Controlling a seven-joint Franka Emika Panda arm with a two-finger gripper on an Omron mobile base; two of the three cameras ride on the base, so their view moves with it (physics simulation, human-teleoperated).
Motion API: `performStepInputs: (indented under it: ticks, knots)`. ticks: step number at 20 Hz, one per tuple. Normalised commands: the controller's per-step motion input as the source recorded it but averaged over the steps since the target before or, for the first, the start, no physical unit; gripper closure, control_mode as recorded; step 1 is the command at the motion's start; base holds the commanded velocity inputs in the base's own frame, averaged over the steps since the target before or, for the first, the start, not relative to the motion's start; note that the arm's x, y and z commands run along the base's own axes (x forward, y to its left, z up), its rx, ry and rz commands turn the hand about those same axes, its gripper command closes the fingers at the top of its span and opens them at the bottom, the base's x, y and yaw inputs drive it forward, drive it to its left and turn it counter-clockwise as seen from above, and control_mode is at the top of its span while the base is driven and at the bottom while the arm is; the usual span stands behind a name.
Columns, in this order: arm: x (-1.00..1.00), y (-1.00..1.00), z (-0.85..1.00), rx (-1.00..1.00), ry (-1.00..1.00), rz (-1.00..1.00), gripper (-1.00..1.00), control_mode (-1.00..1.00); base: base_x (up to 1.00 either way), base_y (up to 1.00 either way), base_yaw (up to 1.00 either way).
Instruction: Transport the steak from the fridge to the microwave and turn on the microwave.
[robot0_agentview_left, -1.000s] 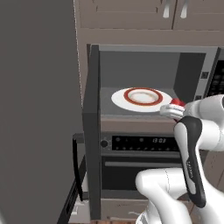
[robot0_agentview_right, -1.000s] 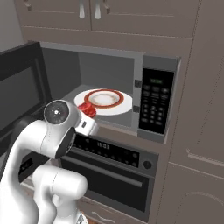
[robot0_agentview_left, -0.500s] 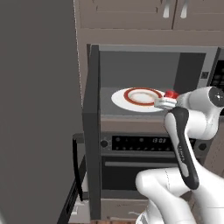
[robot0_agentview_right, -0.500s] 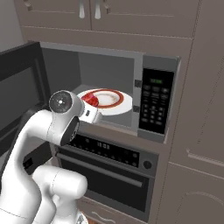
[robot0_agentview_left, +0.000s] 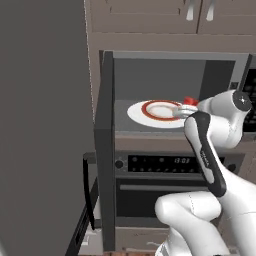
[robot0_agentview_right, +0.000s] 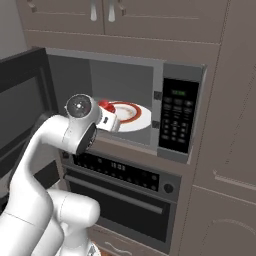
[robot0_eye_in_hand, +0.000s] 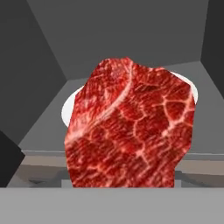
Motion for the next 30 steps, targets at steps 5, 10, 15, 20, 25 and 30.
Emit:
performStepInputs:
  ticks: [5, 10, 15, 20, 25, 30]
  knots:
    - [0.40, 0.00, 0.00, -0.05, 0.00, 0.03, 1.00, -1.00, 0.00, 0.00, 0.00]
    - [0.30, 0.09, -0.04, -0.11, 0.00, 0.00, 1.00, -1.00, 0.00, 0.00, 0.00]
    - [0.42, 0.08, -0.07, -0.09, 0.00, 0.00, 1.00, -1.00, 0.00, 0.00, 0.00]
    - [0.37, 0.02, -0.20, -0.04, 0.00, 0.00, 1.00, -1.00, 0.00, 0.00, 0.00]
    - [0.25, 0.00, -0.25, 0.00, 0.01, 0.00, 1.00, -1.00, 0.00, 0.00, 0.00]
    - [0.19, 0.00, -0.13, 0.00, 0.00, 0.00, 1.00, -1.00, 0.00, 0.00, 0.00]
